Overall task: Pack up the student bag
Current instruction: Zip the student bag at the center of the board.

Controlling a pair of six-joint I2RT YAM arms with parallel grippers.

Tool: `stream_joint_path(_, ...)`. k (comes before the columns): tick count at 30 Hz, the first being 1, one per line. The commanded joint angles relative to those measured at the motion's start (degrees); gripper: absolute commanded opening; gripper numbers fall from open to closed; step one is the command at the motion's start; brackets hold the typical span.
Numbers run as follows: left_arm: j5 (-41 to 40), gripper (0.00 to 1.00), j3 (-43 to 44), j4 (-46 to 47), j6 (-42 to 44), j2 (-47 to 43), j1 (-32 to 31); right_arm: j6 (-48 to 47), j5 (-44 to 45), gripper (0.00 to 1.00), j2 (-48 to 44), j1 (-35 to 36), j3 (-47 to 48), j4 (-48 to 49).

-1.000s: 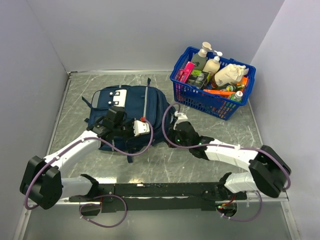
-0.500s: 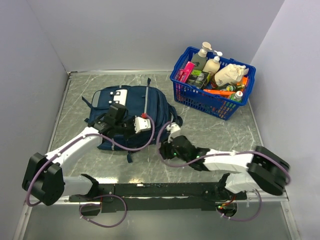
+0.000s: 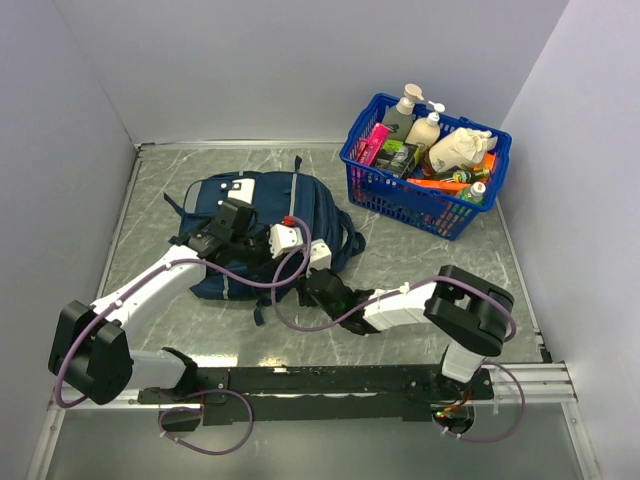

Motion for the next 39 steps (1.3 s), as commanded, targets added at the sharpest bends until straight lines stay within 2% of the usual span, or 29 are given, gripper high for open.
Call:
stream_joint_path(1, 0.15, 0.01, 2.86, -1.32, -1.41, -1.46, 0.27, -1.79, 6.05, 0.50, 3.17, 0.41, 4.52, 2.95)
stream_joint_path(3, 0.42, 0.01, 3.04, -1.50, -1.33, -1.46, 0.27, -1.70, 6.15, 0.46, 3.88, 0.41, 4.44, 3.65)
stream_joint_path(6, 0.24, 0.01, 2.69, -1.58, -1.24, -1.46, 0.19, -1.87, 5.97, 0.26, 2.57, 0.67, 3.65, 2.96)
stream_joint_path(7, 0.24, 0.01, 2.60, -1.58, -1.24, -1.38, 0.36, -1.79, 6.32, 0.15, 1.00, 0.93, 3.38, 2.43)
stream_joint_path(9, 0.24, 0.01, 2.43, -1.58, -1.15, -1.29, 0.36, -1.44, 7.02, 0.02, -1.03, 1.55, 1.98, 1.11)
stream_joint_path(10, 0.16, 0.01, 2.43, -1.58, -1.06, -1.38, 0.27, -1.35, 7.20, 0.00, -3.22, 1.81, 1.28, -0.38)
stream_joint_path(17, -0.46, 0.01, 1.55, -1.32, -0.27, -1.81, 0.36, 2.25, 6.85, 0.00, -12.28, 2.51, -6.54, -6.54)
stream_joint_path(26, -0.55, 0.01, -0.91, -2.20, 1.92, -2.60, 0.27, 3.83, 7.99, 0.00, -20.02, 1.46, -9.71, -14.44)
stream_joint_path(34, 0.77, 0.01, -2.32, -3.87, 2.89, -3.75, 0.36, 7.09, 2.28, 0.00, -28.27, -7.40, -12.88, -17.45)
stream_joint_path(39, 2.00, 0.01, -2.14, -5.27, 4.03, -4.45, 0.36, 6.91, 3.50, 0.00, -27.94, -10.22, -11.30, -19.28)
